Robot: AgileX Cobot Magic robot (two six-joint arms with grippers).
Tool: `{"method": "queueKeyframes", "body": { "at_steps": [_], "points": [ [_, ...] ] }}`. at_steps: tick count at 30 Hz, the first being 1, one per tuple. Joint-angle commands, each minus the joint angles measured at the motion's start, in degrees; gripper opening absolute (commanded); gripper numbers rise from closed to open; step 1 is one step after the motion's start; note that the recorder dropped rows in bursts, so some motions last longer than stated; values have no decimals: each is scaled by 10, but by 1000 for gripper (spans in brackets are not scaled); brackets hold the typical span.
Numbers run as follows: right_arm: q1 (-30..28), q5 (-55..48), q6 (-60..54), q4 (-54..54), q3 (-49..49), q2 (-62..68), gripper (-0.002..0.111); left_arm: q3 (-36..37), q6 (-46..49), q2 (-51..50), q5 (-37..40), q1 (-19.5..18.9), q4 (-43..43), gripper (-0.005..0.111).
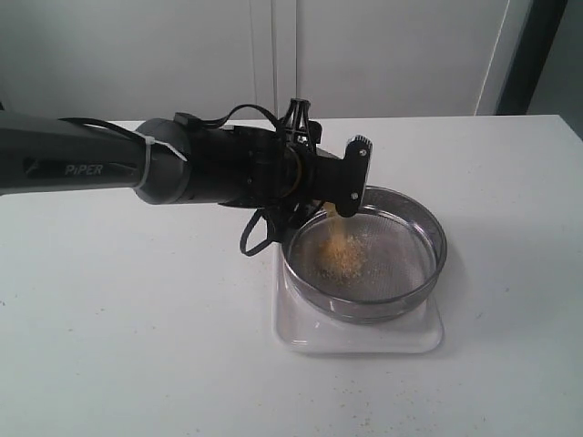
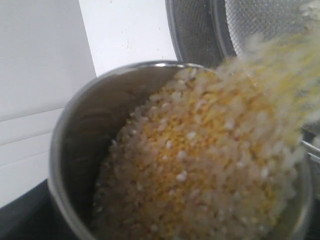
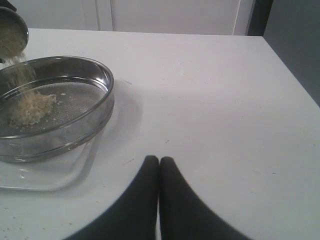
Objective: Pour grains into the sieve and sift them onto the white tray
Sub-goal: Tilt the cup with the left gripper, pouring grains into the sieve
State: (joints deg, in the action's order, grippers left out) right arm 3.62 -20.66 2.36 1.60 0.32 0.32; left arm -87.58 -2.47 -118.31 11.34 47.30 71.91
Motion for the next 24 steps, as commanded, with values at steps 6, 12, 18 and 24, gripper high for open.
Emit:
{"method": "queueKeyframes", "body": {
  "at_steps": [6, 12, 18, 24],
  "points": [
    [-3, 6, -1, 1, -3, -3, 0, -5, -1, 6, 2, 9, 40, 0],
    [-3, 6, -1, 1, -3, -3, 0, -5, -1, -1, 10, 9, 47, 0],
    [-3, 6, -1, 1, -3, -3, 0, -5, -1, -1, 9, 14, 60, 0],
    [-3, 6, -1, 1, -3, -3, 0, -5, -1, -1, 11, 14, 68, 0]
  ]
}}
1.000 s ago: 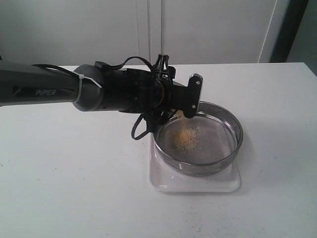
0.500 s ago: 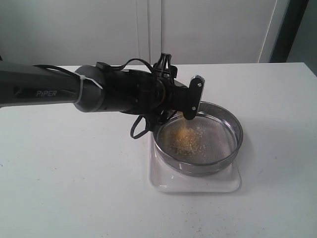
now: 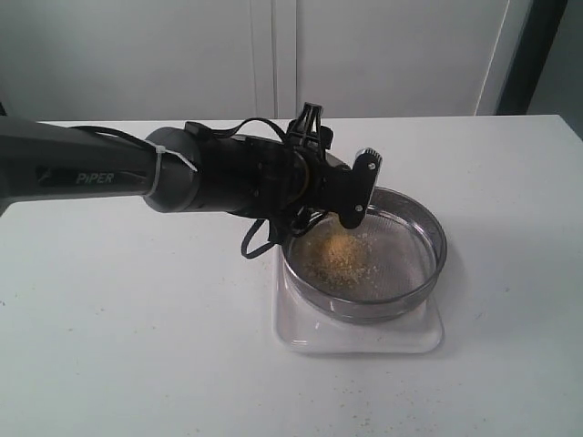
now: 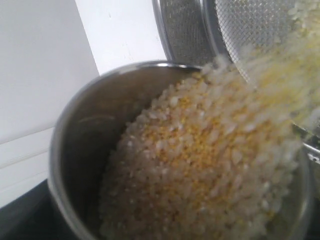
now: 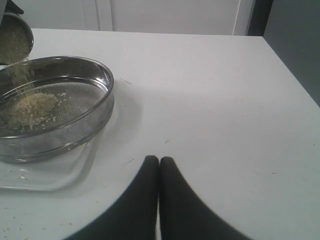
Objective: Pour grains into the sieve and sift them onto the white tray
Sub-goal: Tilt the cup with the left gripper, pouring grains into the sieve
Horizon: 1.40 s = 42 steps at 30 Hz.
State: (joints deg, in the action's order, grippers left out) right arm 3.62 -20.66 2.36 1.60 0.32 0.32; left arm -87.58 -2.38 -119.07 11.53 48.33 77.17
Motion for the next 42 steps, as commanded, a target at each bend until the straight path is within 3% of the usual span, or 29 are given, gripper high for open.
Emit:
{"method": "queueKeyframes", "body": {
  "at_steps": [1, 18, 29, 42],
  "points": [
    [-3, 6, -1, 1, -3, -3, 0, -5, -2, 6, 9, 4, 17, 0],
    [-3, 6, -1, 1, -3, -3, 0, -5, 24, 6, 9, 9, 40, 0],
    [-3, 6, -1, 1, -3, -3, 0, -5, 31, 6, 35, 20, 101, 0],
    [-3, 6, -1, 1, -3, -3, 0, -5, 76, 6, 51, 28, 102, 0]
  ]
}}
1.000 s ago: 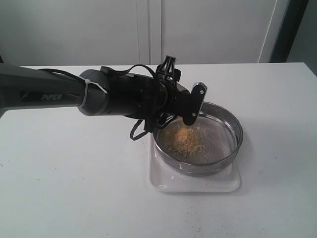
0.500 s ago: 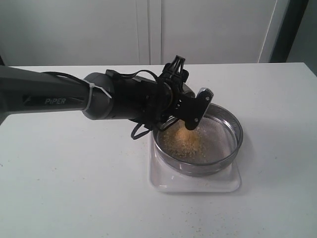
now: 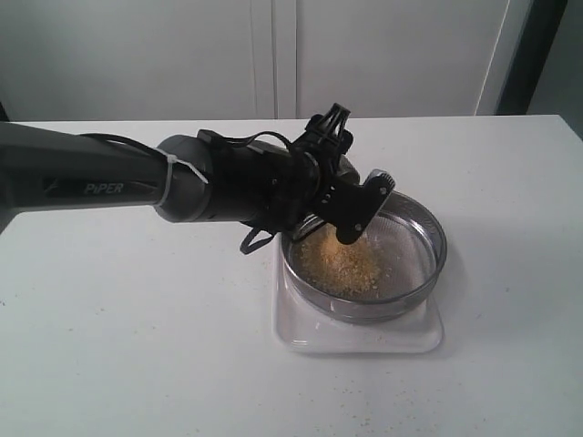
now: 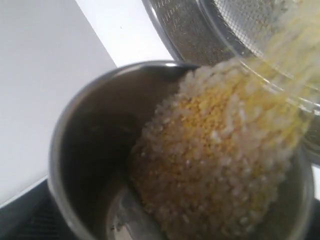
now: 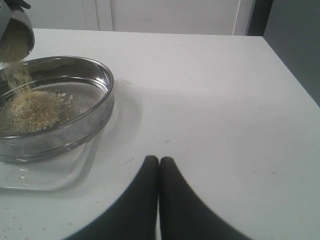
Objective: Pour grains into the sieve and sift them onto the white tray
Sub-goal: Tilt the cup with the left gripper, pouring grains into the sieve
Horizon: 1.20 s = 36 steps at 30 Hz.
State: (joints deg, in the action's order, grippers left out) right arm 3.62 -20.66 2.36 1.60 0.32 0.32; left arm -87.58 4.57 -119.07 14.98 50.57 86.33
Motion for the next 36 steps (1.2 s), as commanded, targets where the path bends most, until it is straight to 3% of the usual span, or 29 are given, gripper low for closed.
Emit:
{"method": "queueKeyframes", "body": {
  "at_steps": [1, 21, 36],
  "points": [
    [-3, 6, -1, 1, -3, -3, 0, -5, 8, 6, 17, 5, 11, 0],
    [-3, 6, -1, 1, -3, -3, 0, -5, 107, 6, 48, 13, 18, 0],
    [-3, 6, -1, 1, -3, -3, 0, -5, 108, 6, 46, 14, 81, 0]
  ]
}}
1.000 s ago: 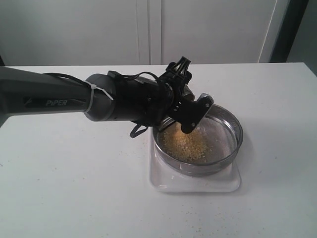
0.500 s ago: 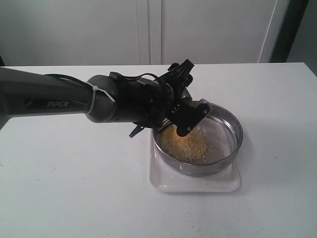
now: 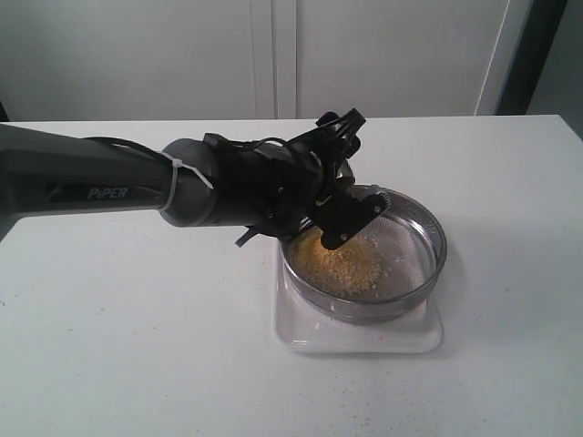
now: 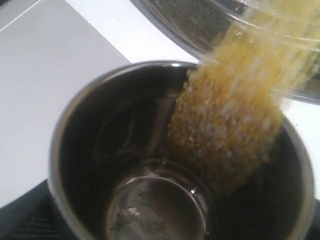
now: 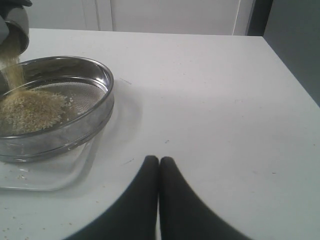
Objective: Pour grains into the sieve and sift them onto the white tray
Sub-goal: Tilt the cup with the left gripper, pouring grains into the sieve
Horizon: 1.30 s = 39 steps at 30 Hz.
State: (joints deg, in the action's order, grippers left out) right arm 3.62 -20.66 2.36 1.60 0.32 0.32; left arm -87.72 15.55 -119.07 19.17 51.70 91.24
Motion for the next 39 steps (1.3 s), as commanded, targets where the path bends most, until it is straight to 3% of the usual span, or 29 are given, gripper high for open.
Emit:
{"method": "queueKeyframes", "body": {
  "at_steps": [1, 14, 39],
  "points": [
    [-3, 6, -1, 1, -3, -3, 0, -4, -2, 6, 4, 3, 41, 0],
    [-3, 6, -1, 1, -3, -3, 0, -4, 14, 6, 4, 4, 87, 0],
    [-3, 6, -1, 1, -3, -3, 0, -4, 39, 6, 0, 16, 87, 0]
  ]
}}
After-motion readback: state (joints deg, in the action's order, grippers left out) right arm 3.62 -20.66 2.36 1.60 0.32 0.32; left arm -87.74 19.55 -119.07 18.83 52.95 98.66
